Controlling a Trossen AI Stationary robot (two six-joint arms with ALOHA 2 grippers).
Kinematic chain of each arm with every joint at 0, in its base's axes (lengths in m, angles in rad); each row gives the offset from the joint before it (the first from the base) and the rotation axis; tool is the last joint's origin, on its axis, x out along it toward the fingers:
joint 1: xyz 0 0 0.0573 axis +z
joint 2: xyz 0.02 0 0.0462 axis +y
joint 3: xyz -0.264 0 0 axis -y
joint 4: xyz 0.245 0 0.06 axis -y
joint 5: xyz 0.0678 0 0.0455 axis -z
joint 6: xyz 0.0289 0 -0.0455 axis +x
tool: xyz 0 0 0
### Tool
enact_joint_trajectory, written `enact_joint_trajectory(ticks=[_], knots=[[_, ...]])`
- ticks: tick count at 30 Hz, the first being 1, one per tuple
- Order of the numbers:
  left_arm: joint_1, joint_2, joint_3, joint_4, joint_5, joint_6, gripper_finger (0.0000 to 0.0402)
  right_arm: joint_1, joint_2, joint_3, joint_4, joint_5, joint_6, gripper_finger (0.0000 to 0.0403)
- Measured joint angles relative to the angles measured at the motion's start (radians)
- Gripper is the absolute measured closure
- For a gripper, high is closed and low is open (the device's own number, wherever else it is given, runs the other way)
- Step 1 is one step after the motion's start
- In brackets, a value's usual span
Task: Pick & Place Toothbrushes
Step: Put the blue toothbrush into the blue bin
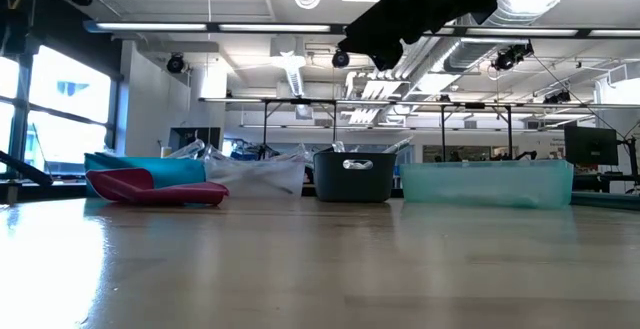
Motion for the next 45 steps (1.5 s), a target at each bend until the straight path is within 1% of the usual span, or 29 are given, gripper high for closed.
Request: enact_joint_trajectory(ticks=[5, 13, 21, 24, 28, 31, 35, 37, 41, 42, 45], knots=[[0.0, 0.0, 0.0, 0.111, 0.001, 0.0, 0.0224, 0.0, 0.0, 0.0, 0.002, 0.0, 0.002, 0.0282], [0.0, 0.0, 0.0, 0.229, -0.002, 0.0, 0.0224, 0.015, 0.0, 0.0, 0.003, 0.0, 0.008, 0.0282], [0.0, 0.0, 0.0, 0.262, -0.005, -0.011, 0.0224, 0.068, -0.001, 0.0, 0.051, -0.002, 0.009, 0.0282], [0.0, 0.001, 0.0, 0.262, -0.006, -0.05, 0.0224, 0.087, -0.001, 0.0, 0.067, -0.002, 0.008, 0.0282], [-0.002, 0.06, 0.0, 0.27, -0.001, -0.103, 0.0224, 0.102, -0.001, 0.0, 0.067, -0.002, 0.006, 0.0282], [-0.009, 0.121, 0.0, 0.279, 0.047, -0.12, 0.0224, 0.105, -0.001, 0.0, 0.067, -0.001, 0.006, 0.0282], [-0.006, 0.215, -0.001, 0.326, 0.162, -0.167, 0.0224, 0.105, -0.001, 0.0, 0.066, 0.0, 0.006, 0.0282], [-0.007, 0.259, 0.002, 0.356, 0.216, -0.168, 0.0224, 0.105, -0.001, 0.0, 0.066, 0.0, 0.006, 0.0282], [-0.007, 0.34, 0.001, 0.363, 0.329, -0.153, 0.0224, 0.105, -0.001, 0.0, 0.066, 0.0, 0.006, 0.0282], [-0.007, 0.357, 0.001, 0.361, 0.347, -0.143, 0.0224, 0.105, -0.001, 0.0, 0.067, 0.0, 0.006, 0.0282], [-0.007, 0.394, 0.001, 0.319, 0.359, -0.112, 0.0224, 0.105, -0.001, 0.0, 0.066, 0.001, 0.006, 0.0282]])
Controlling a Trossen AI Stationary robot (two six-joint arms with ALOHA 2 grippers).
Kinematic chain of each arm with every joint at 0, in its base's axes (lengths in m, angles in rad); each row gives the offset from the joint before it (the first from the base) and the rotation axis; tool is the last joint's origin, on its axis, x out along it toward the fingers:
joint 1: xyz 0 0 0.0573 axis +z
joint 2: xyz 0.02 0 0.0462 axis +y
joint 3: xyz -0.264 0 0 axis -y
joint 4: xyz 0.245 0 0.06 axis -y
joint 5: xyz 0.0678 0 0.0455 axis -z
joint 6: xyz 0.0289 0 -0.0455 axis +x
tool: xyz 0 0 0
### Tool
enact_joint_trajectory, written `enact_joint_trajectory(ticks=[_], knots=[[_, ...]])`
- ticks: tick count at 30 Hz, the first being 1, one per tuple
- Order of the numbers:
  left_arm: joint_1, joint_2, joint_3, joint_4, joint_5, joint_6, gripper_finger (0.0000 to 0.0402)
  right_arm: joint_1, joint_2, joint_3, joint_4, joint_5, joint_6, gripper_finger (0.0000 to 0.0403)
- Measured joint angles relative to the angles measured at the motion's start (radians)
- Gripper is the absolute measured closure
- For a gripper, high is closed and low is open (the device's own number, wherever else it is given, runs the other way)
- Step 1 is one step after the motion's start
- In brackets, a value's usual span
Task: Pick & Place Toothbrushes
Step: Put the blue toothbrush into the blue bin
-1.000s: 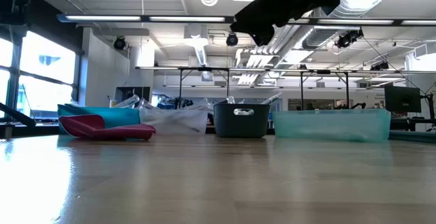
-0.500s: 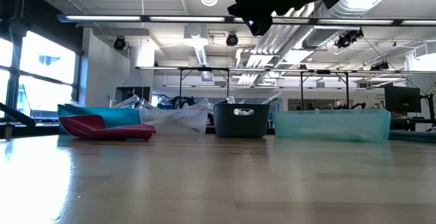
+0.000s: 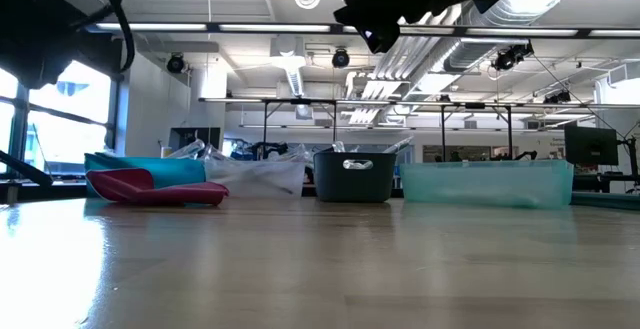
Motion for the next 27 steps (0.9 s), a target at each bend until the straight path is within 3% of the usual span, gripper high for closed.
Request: enact_joint_trajectory(ticks=[12, 20, 27], knots=[[0.0, 0.014, 0.0, -0.069, -0.013, 0.086, 0.0224, 0.0, 0.0, 0.0, 0.006, 0.0, 0.0, 0.0282], [0.0, 0.014, 0.0, -0.226, -0.046, 0.096, 0.0224, 0.0, 0.0, 0.0, 0.007, 0.0, 0.0, 0.0282], [0.0, 0.014, 0.0, -0.221, -0.054, 0.088, 0.0224, 0.0, 0.0, 0.0, 0.007, 0.0, 0.0, 0.0282]])
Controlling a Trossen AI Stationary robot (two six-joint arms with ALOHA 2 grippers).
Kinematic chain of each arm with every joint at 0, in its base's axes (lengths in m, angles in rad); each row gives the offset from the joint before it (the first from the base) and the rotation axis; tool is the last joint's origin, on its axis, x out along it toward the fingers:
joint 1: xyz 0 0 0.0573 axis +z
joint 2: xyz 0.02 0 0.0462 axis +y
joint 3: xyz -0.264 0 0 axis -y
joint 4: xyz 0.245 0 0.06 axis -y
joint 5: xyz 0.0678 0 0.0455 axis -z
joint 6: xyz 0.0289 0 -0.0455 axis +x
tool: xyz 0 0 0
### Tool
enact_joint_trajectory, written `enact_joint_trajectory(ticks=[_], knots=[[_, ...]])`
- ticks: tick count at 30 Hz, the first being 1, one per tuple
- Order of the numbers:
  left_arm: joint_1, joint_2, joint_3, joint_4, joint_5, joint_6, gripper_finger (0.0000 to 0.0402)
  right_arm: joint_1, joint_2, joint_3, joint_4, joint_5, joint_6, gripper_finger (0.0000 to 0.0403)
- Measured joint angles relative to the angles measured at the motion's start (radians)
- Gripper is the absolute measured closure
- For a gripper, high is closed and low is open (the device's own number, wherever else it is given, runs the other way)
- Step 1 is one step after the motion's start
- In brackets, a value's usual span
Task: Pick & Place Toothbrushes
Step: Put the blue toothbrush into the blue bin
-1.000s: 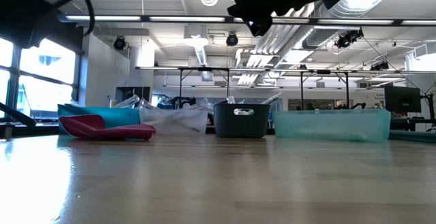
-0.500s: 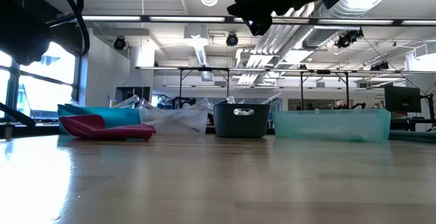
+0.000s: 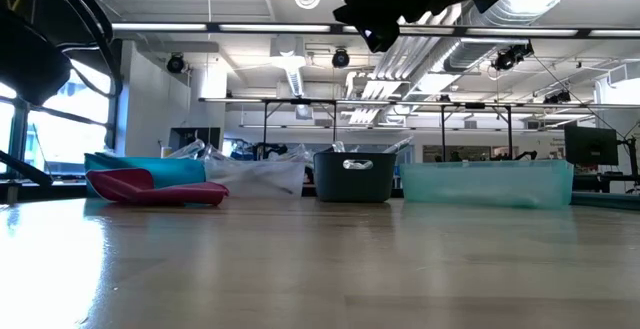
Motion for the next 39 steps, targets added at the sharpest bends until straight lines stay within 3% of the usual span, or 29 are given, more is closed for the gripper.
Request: enact_joint_trajectory(ticks=[10, 24, 39], knots=[[0.0, 0.004, 0.0, 0.002, -0.075, 0.0, 0.0224, 0.0, 0.0, 0.0, 0.0, 0.0, 0.002, 0.0282], [0.0, 0.005, 0.0, 0.013, -0.081, -0.027, 0.0224, 0.0, 0.0, 0.0, 0.0, 0.0, 0.003, 0.0282], [0.0, 0.092, 0.003, 0.051, -0.053, -0.003, 0.0224, 0.0, 0.0, 0.0, -0.004, 0.0, 0.003, 0.0282]])
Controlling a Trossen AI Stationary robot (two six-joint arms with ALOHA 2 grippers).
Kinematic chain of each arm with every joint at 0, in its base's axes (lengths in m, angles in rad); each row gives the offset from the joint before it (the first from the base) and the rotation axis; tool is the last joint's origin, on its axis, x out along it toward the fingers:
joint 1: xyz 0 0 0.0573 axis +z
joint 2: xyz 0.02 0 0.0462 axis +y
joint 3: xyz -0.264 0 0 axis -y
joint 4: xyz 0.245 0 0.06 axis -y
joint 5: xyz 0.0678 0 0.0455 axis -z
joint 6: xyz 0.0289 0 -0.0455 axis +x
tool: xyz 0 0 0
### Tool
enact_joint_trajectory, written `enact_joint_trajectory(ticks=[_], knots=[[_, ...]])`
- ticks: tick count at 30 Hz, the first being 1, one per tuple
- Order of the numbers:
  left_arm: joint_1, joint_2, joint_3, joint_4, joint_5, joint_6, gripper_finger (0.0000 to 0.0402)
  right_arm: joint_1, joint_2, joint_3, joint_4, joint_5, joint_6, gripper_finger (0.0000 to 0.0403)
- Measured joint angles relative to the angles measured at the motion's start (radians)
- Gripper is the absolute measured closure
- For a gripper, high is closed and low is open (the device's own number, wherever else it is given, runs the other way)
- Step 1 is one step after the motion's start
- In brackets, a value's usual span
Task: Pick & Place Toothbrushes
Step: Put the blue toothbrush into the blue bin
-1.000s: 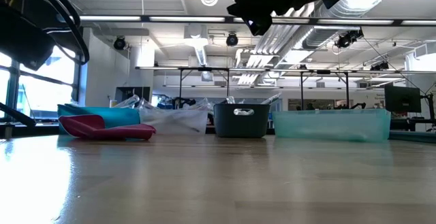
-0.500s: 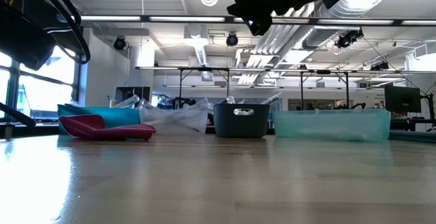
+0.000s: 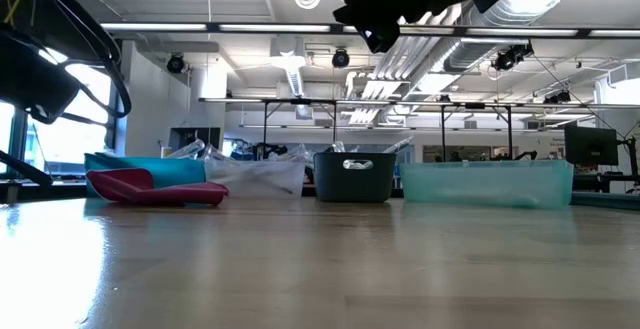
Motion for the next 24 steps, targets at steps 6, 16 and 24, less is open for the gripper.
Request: enact_joint_trajectory(ticks=[6, 16, 24], knots=[[0.0, 0.001, 0.0, 0.008, 0.015, 0.002, 0.0224, 0.0, 0.0, 0.0, 0.0, 0.0, -0.001, 0.0282], [0.0, 0.004, -0.003, 0.02, 0.062, 0.002, 0.0305, 0.0, 0.0, 0.0, 0.0, 0.0, 0.0, 0.0282], [0.0, 0.005, -0.003, 0.116, 0.067, 0.03, 0.0366, 0.0, 0.0, 0.0, 0.0, 0.0, 0.0, 0.0282]])
